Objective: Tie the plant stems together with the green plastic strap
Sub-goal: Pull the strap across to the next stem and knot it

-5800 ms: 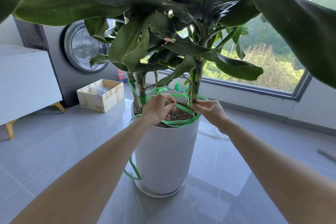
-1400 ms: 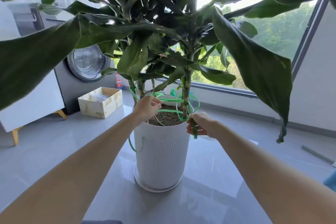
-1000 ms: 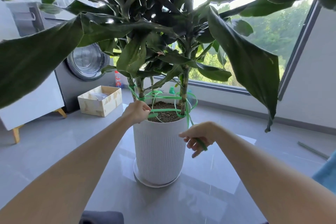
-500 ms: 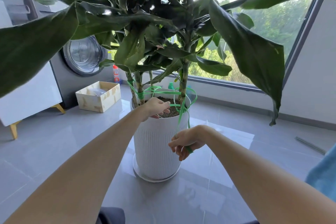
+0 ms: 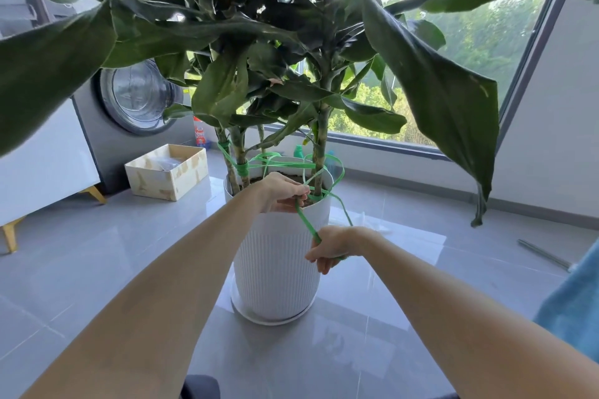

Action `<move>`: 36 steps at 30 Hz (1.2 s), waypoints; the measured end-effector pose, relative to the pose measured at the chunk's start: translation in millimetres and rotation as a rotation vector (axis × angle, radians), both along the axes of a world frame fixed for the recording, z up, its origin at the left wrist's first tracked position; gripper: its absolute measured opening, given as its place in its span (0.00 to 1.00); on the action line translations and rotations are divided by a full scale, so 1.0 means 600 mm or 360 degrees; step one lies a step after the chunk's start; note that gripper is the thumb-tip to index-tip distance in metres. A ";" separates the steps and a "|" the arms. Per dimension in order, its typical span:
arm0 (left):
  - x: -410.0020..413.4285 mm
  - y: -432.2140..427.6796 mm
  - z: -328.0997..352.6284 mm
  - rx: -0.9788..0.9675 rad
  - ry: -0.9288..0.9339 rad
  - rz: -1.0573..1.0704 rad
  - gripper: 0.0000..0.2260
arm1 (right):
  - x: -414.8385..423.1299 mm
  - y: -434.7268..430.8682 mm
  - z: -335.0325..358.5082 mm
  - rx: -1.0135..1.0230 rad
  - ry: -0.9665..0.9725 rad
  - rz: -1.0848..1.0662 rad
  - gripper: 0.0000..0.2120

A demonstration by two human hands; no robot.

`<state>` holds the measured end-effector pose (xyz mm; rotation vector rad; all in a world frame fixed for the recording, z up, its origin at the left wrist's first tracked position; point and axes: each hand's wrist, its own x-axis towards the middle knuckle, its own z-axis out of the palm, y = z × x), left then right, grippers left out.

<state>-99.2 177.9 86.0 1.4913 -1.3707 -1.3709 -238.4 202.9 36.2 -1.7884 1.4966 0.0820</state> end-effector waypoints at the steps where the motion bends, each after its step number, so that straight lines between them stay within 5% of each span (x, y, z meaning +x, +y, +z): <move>1: 0.002 0.003 0.002 0.0008 -0.0019 0.0026 0.05 | -0.001 0.000 0.003 -0.0093 0.0066 0.0022 0.09; 5: 0.026 0.008 0.002 -0.0007 -0.0211 0.0125 0.07 | -0.021 0.011 0.014 -0.0786 0.0819 0.0195 0.10; 7: 0.038 0.008 0.005 -0.0031 -0.0186 0.0146 0.08 | -0.028 0.015 0.013 -0.0873 0.0951 0.0146 0.11; 9: 0.041 0.009 0.007 -0.0081 -0.0233 0.0125 0.08 | -0.028 0.013 0.013 -0.0624 0.0792 0.0079 0.11; 13: 0.035 0.014 0.007 -0.0159 -0.0337 0.0070 0.07 | -0.005 0.034 0.018 0.0563 -0.0029 -0.0222 0.19; 16: 0.042 0.019 0.006 -0.0133 -0.0330 0.0029 0.06 | 0.019 0.049 0.021 0.1003 -0.0193 -0.0082 0.16; 19: 0.065 0.025 0.005 -0.0159 -0.0382 0.0047 0.06 | 0.027 0.035 0.016 0.0542 0.0037 0.0093 0.13; 25: 0.103 0.033 0.004 -0.0264 -0.0723 -0.0010 0.10 | -0.015 0.004 -0.002 -0.0605 0.1001 0.0245 0.09; 27: 0.107 0.033 0.005 -0.0303 -0.0749 -0.0012 0.10 | -0.025 0.005 0.003 -0.0714 0.0987 0.0156 0.08; 31: 0.111 0.030 0.002 -0.0382 -0.0811 -0.0020 0.10 | -0.016 0.019 0.014 0.0145 0.0002 -0.0312 0.16; 36: 0.116 0.029 -0.001 -0.0451 -0.0859 0.0008 0.09 | 0.012 0.029 0.011 0.0411 0.0153 -0.0111 0.17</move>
